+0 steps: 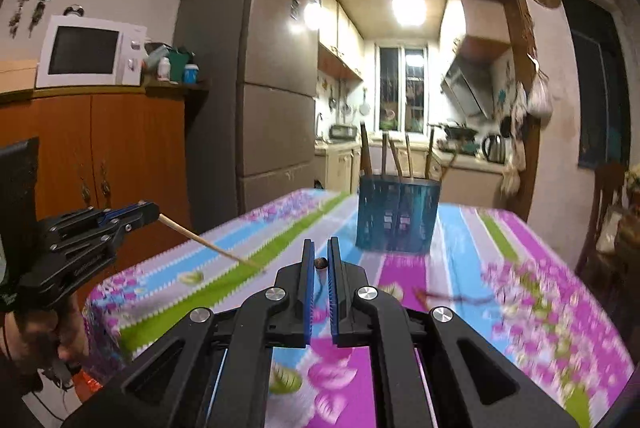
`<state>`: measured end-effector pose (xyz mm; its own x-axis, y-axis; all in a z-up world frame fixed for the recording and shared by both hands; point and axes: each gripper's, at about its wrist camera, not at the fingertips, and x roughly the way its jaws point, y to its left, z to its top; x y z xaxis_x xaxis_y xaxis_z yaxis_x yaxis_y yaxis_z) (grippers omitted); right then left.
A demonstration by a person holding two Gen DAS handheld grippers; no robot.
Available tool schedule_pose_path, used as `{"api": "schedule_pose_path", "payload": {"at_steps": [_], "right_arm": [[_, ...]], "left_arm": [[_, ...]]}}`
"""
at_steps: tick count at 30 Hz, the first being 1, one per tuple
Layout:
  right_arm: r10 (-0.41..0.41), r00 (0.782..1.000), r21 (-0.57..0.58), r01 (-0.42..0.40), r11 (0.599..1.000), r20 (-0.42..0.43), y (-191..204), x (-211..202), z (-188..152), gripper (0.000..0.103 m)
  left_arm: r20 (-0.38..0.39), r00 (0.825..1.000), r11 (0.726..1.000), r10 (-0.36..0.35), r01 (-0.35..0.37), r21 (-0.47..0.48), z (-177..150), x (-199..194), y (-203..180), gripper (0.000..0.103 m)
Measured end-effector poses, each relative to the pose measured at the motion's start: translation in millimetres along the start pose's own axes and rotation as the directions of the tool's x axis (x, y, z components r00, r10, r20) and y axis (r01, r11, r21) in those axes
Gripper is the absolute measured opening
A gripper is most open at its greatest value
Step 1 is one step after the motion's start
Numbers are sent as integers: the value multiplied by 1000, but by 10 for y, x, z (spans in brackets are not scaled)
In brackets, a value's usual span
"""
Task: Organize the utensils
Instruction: 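Lift both held chopsticks upright and carry them above the blue holder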
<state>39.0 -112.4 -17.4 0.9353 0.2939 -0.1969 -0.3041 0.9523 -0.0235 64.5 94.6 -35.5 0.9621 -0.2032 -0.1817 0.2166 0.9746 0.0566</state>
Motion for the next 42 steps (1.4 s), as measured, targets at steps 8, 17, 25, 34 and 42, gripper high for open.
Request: {"api": "schedule_pose_path", "payload": {"at_steps": [8,17,25,34,42], "right_arm": [[57,998,-12,-56,998,12,-298,207,479,7],[102,995,11,-102,995,-13,-673,404,948,7],[81,996,-28,-80,996,23,-885,390,1318,7],[59,996,-27,-57,998,60,-1241,423,1769,7],[43,997,-22,-41,999,68,-1516,562,2206,7]], "left_arm": [[26,999,1000,-23,23,12,458,275,-6,5],[1,997,997,-73,73,17,901,486,-80,5],[-14,993,992,-117,117,35,1289,556,-273,5],[-31,988,988,-150,151,31,1807,710,-391,5],[-32,986,986,-166,166,-18,2217,1006,-417,5]]}}
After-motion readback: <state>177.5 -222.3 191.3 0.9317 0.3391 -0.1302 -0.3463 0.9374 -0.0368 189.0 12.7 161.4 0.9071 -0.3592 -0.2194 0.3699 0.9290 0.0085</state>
